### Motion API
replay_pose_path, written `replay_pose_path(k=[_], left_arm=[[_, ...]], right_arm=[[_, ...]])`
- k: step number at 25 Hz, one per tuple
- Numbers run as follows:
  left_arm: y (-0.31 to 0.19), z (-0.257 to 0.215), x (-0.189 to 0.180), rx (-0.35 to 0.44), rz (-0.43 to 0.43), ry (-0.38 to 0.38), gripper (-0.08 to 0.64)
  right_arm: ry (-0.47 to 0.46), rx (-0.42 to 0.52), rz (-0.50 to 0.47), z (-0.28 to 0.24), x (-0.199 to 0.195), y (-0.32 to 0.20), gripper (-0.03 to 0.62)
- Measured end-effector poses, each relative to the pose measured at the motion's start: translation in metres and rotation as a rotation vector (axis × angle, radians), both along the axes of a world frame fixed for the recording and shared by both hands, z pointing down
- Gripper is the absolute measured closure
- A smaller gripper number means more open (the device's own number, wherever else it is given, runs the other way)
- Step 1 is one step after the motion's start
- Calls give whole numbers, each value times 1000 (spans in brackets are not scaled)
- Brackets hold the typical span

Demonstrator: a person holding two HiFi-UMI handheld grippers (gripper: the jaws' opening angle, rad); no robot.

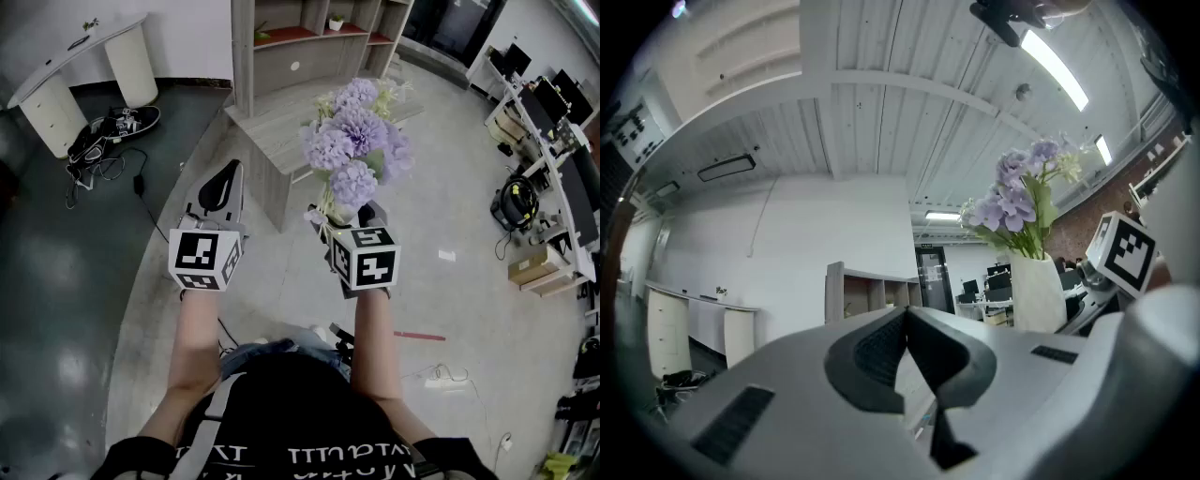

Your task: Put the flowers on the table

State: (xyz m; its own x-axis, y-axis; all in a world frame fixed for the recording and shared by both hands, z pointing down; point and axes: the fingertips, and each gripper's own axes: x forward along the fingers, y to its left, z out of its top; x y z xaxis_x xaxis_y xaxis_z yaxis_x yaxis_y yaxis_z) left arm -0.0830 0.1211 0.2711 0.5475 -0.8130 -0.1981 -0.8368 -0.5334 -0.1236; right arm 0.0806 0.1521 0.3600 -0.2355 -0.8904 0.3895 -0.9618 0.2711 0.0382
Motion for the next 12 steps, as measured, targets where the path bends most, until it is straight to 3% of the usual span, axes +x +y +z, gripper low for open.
replay_pose_path(k=[9, 12], left_arm=[[14, -6, -14, 0, -1, 1, 549], [15, -7, -27, -4, 1, 34, 549]], right_arm=[[4, -11, -32, -4, -20, 11, 215], [9, -7, -32, -5, -33, 9, 215]])
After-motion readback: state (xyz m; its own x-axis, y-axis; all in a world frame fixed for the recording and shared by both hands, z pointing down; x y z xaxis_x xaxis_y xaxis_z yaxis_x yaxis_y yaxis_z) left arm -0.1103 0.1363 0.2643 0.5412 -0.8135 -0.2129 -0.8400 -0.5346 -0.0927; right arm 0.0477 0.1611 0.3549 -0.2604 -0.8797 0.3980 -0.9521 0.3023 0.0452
